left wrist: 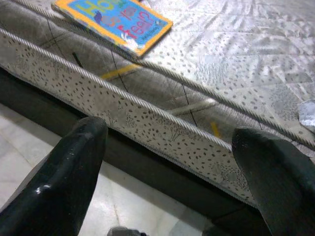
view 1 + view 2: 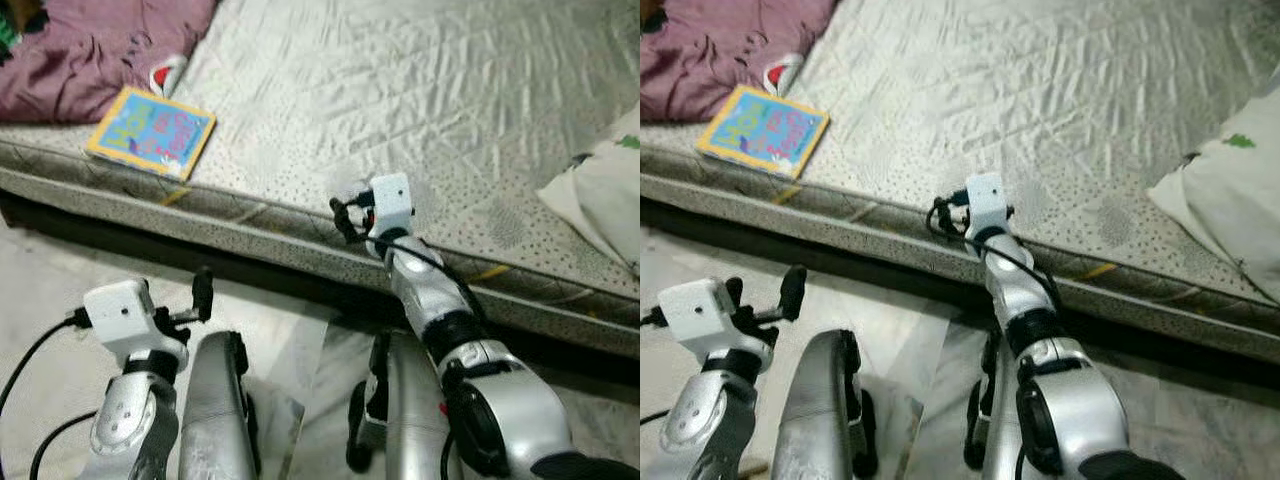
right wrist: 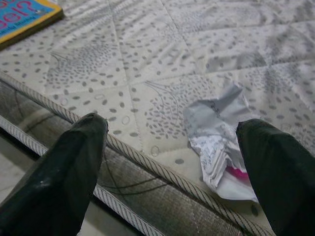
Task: Clean up the room
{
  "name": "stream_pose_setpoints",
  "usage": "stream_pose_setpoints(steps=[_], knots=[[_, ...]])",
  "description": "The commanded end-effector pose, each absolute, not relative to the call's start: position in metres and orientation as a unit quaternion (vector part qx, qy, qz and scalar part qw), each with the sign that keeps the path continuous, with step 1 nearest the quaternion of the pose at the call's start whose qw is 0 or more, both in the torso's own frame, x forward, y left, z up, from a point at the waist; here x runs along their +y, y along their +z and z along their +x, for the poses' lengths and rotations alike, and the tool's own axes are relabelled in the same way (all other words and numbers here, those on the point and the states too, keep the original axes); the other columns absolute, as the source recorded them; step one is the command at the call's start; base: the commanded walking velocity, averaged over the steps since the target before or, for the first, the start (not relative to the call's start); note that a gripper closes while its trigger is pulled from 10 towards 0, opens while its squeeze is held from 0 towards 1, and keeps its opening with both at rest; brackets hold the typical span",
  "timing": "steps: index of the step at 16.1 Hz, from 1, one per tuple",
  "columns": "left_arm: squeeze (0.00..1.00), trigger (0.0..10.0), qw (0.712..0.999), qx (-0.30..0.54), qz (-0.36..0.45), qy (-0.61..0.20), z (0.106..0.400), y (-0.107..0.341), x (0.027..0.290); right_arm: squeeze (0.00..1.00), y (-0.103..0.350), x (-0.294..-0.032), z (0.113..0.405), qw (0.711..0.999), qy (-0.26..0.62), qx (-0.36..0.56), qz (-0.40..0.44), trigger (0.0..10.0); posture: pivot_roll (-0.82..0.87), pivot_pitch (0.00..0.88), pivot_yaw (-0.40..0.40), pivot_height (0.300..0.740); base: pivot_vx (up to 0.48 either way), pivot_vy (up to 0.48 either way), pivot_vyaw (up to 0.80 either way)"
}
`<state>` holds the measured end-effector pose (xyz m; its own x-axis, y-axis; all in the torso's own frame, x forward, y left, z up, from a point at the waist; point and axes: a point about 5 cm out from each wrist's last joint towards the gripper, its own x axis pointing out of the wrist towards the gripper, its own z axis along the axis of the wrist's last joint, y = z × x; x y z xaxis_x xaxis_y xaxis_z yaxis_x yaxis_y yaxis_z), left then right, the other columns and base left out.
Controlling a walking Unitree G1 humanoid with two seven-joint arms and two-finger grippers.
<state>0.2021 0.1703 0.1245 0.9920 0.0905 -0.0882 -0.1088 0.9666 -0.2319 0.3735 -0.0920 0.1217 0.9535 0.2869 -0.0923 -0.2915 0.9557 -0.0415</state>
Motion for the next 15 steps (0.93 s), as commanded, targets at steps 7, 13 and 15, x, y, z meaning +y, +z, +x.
stream_pose_setpoints(steps=[7,13,15], knots=[[0.0,10.0,0.989,0.043,-0.119,0.07,0.198,0.128,0.17,0.0,0.119,-0.096,0.374,0.989,0.138,0.026,-0.053,10.0,0.24,0.304,-0.048,0.525,0.0,0.0,0.0],[0.0,10.0,0.989,0.044,-0.11,0.083,0.189,0.133,0.172,0.0,0.135,-0.094,0.382,0.994,0.103,-0.004,-0.035,10.0,0.28,0.32,-0.047,0.525,0.0,0.0,0.0],[0.0,10.0,0.989,0.046,-0.109,0.084,0.186,0.133,0.171,0.0,0.14,-0.088,0.384,0.995,0.101,-0.008,-0.024,10.0,0.29,0.327,-0.05,0.525,0.0,0.0,0.0]])
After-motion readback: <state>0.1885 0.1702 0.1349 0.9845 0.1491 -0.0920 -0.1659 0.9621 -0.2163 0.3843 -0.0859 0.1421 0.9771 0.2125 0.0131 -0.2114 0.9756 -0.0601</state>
